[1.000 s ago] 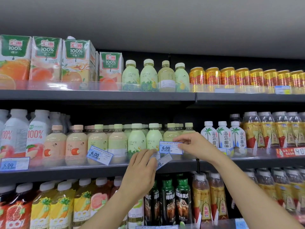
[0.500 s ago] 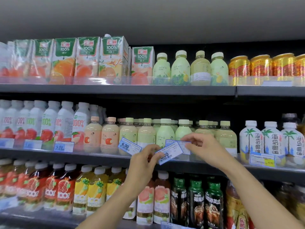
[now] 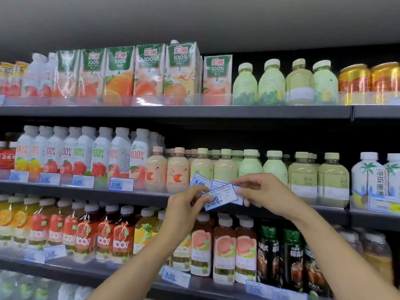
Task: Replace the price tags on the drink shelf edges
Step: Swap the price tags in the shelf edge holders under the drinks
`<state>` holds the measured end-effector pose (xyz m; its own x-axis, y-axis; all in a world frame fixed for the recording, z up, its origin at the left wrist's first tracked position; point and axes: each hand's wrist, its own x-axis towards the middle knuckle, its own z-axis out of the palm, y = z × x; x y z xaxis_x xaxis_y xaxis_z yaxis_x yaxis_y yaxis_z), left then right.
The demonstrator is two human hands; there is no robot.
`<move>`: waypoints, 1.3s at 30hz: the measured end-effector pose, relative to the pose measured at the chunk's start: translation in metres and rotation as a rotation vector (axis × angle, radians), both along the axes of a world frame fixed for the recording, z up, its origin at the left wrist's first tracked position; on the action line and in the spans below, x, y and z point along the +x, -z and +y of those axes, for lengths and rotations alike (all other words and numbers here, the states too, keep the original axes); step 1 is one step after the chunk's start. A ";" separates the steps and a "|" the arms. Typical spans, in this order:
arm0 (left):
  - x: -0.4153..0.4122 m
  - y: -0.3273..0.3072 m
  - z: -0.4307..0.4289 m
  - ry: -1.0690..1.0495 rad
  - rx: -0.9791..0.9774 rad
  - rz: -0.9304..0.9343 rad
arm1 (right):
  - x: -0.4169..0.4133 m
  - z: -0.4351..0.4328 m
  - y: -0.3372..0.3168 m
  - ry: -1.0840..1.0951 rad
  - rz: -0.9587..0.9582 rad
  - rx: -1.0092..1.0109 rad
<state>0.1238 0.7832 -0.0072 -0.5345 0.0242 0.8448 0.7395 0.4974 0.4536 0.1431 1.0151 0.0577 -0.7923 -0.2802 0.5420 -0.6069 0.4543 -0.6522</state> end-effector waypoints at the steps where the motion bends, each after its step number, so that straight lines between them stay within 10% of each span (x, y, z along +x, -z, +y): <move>1: -0.001 0.000 -0.009 0.020 -0.005 0.000 | 0.000 -0.009 0.000 0.002 -0.004 -0.009; 39: -0.028 -0.006 -0.087 0.331 0.004 -0.224 | -0.005 -0.102 -0.001 0.082 0.022 0.147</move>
<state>0.0959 0.6960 -0.0007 -0.6692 0.2228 0.7089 0.7422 0.2470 0.6230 0.1383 0.9130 0.0590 -0.8042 -0.2927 0.5172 -0.5772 0.5922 -0.5623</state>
